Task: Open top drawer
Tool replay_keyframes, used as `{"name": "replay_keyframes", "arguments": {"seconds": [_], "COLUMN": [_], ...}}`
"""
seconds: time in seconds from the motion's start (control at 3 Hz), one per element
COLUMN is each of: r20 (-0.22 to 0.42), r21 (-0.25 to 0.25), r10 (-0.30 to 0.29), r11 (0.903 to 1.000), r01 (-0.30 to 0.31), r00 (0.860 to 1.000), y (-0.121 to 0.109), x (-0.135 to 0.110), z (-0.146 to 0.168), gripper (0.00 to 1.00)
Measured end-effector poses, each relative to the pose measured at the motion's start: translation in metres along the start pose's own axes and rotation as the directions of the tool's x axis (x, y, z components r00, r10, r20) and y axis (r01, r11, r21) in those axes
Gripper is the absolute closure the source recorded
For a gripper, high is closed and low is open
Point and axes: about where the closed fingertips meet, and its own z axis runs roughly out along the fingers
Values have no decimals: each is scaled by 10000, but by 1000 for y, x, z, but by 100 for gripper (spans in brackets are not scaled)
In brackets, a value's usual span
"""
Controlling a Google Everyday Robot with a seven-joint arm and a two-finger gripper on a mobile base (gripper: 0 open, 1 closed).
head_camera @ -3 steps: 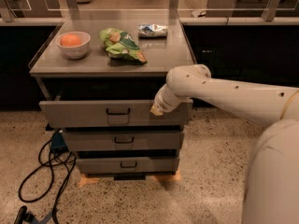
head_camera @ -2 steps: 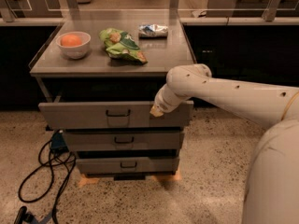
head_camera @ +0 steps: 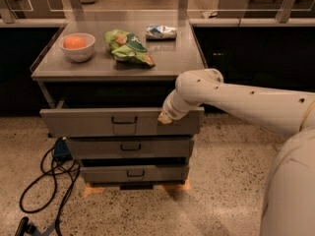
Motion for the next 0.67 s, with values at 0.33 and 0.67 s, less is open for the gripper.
{"name": "replay_keyframes", "arguments": {"seconds": [0.33, 0.67], "r20": [72, 72], "r21": [-62, -62], "r10": [-17, -17], "r11": [10000, 10000], "r01": [17, 17], "r00": [10000, 10000], "y": [12, 12], "x": [6, 4], "z": [-4, -8], "gripper": [100, 100]}}
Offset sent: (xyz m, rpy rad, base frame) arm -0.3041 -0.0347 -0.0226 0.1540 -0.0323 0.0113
